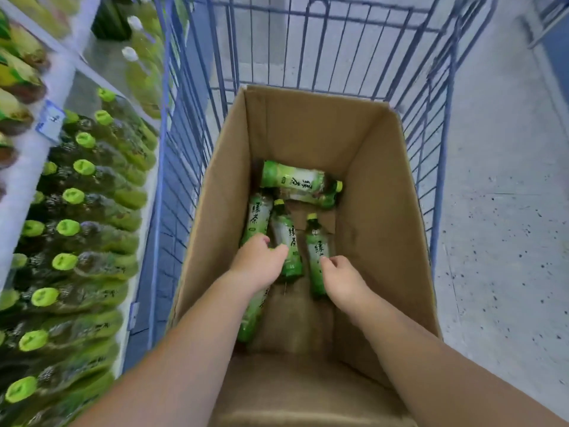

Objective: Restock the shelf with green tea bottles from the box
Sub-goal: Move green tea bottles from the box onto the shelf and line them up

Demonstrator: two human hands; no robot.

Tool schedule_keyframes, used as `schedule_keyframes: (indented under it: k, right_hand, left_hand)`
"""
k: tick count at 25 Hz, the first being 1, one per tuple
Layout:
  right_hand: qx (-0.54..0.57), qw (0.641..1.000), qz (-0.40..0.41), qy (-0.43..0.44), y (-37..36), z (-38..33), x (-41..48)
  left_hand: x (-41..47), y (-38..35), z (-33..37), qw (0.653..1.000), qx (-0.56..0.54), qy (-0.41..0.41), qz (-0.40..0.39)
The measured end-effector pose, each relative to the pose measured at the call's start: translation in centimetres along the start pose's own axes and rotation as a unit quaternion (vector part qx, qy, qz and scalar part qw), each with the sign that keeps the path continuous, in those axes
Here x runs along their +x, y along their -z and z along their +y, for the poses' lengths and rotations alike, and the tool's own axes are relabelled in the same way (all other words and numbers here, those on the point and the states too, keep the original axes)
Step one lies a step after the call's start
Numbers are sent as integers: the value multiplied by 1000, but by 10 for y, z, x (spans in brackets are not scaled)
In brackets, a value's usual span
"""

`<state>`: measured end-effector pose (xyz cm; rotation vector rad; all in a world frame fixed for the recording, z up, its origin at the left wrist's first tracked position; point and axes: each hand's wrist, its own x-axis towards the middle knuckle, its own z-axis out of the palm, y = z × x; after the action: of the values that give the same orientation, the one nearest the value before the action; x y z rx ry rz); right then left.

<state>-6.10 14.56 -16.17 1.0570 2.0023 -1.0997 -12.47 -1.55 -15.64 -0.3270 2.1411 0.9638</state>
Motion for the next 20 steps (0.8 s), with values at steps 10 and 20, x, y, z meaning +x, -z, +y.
schedule_keyframes:
  k: [10, 20]
  right_hand:
    - [-115, 988, 87, -55, -45, 9, 112]
    - [-110, 988, 92, -61, -56, 25, 154]
  left_hand:
    - [116, -62, -21, 998, 54, 43, 15]
    - [160, -101, -4, 991, 77, 87, 63]
